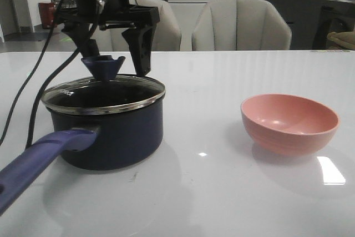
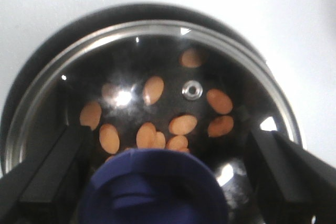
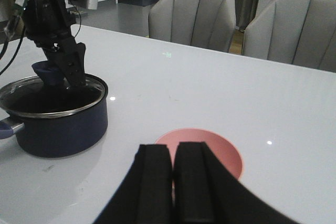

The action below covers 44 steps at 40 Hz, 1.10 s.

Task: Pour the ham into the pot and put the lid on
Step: 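Open the left gripper and raise it off the purple knob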

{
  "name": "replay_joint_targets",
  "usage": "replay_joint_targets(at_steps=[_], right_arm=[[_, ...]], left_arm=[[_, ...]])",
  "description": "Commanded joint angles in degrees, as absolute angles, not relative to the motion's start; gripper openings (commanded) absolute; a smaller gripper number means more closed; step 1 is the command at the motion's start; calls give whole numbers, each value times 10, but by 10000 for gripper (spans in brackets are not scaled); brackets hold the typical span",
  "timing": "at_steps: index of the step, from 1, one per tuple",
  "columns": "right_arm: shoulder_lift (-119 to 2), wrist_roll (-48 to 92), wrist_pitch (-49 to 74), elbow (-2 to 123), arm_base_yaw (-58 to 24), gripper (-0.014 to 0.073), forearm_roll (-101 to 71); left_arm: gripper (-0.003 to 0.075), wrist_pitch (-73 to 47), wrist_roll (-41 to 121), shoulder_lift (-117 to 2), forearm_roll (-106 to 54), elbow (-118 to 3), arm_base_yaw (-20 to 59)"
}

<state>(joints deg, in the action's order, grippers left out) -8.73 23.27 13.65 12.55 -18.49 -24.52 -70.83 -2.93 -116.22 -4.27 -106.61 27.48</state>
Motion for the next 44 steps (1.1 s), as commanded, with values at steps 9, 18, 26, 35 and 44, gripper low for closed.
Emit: replay_joint_targets(at_steps=[9,18,26,35,44], right_arm=[[-93,237,97,142,-185,182,-252],[-93,237,97,142,-185,182,-252],[-93,237,97,142,-185,182,-252],[-93,237,97,142,-185,182,-252],[-93,237,97,142,-185,182,-252]], left_arm=[[603,-727,-31,-1092,-10,-1123,279],[603,-726,-31,-997,0,-1105,279],[603,-684,-31,-884,12,-1038,279],[603,-621,-31,-733,39,-906,279],[603,-521,-31,-573,56,-724,279]])
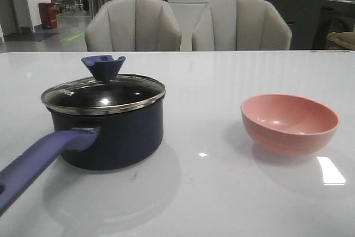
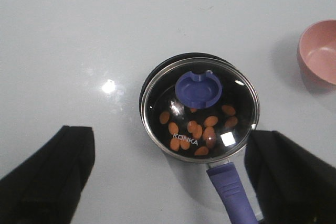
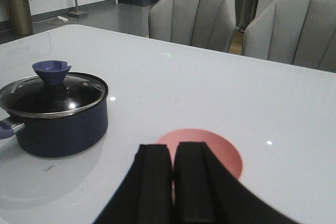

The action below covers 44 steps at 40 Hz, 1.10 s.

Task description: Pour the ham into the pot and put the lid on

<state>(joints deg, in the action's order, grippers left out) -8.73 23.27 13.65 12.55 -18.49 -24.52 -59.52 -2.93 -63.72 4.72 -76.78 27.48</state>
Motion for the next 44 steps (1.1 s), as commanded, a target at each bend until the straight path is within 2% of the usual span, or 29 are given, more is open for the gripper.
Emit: replay_joint_targets(at_steps=[1,16,26,29,30,33,36,37,39,44], right_arm=[[-93,237,97,142,-185,182,-252],[-93,237,97,142,-185,182,-252],[-93,237,97,142,-185,182,-252],[-93,237,97,142,-185,182,-252],[-93,237,97,142,-185,182,-252],[-93,237,97,142,-185,182,-252],[-93,237,97,142,-185,182,-252],[-93,237,97,142,-185,182,-252],[-93,237,97,142,-185,182,-252],[-93,237,97,142,-185,182,-252]], left_arm=[[603,-506,-31,-557,56,-706,279],[603,-307,-31,-260,60,-398,279],[594,-272,-31,-129,70,-279,279],[534,-269,-31,-112,72,-257,279],[494,-264,-31,-111,72,-253,279],[332,-247,-31,-106,72,-249,279],[123,-239,-31,-106,72,-249,279],[92,-238,-31,-106,70,-249,279],[136,-232,-31,-106,65,-249,279],[132,-223,-31,-106,63,-249,279]])
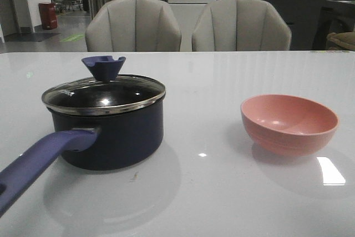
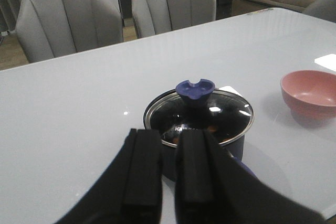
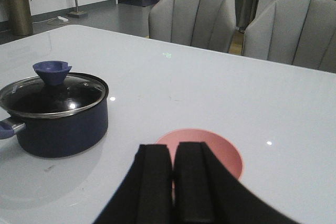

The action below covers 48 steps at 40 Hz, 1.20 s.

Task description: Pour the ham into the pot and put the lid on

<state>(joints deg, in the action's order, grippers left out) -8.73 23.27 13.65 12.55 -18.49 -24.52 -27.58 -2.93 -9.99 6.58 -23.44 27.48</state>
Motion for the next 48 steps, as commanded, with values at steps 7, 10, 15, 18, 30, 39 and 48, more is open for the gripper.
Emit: replay_joint_targets(at_steps=[7,10,15,18,30,39,48], right_arm=[[-93,237,97,142,-185,182,-252],[-93,237,97,142,-185,182,-252],[-93,237,97,142,-185,182,-252],[-93,237,97,142,-185,182,-252],[-93,237,97,142,-185,182,-252],[-93,237,97,142,-185,182,-252],[-93,237,97,142,-185,182,-252]], left_arm=[[132,-223,-31,-106,63,-249,279],[133,-223,-31,-106,63,-249,279],[133,-223,-31,-106,63,-249,279],[133,-223,-31,-106,63,-249,279],[133,-115,-31,-106,43,-186,208],[133,-47,-31,-57,36,-87,74],[133,-13,-31,-2,30,-29,9]])
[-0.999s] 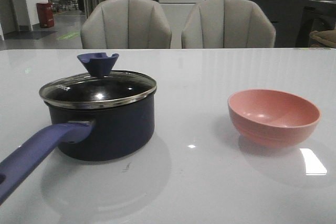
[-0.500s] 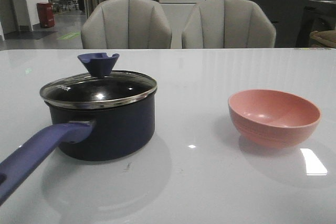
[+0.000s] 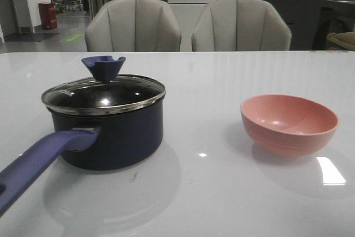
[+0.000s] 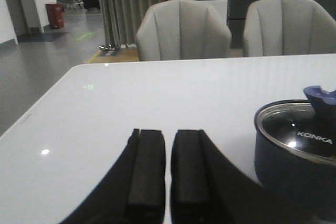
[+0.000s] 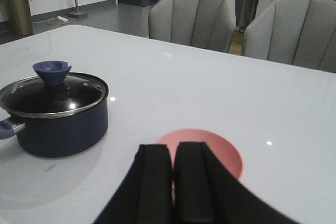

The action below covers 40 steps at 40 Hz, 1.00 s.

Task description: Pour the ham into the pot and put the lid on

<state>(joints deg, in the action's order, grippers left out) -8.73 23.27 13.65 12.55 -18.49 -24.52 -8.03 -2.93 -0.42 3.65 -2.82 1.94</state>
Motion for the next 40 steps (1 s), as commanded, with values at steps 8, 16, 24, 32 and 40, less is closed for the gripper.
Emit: replay_joint_targets(at_steps=[8,16,24,32,40], right_arm=[[-93,237,97,142,-185,182,-252],[-93,237,97,142,-185,182,-252],[-93,237,97,142,-185,182,-252],[-93,237,97,142,-185,182,-252],[-93,237,97,142,-185,182,-252]], left_arm=[[133,55,-31,-2,19,16,8],[133,56,-31,-2,16,15,8],[133,56,-31,-2,16,15,8],[133,56,-31,-2,16,15,8],[133,56,-31,-2,16,15,8]])
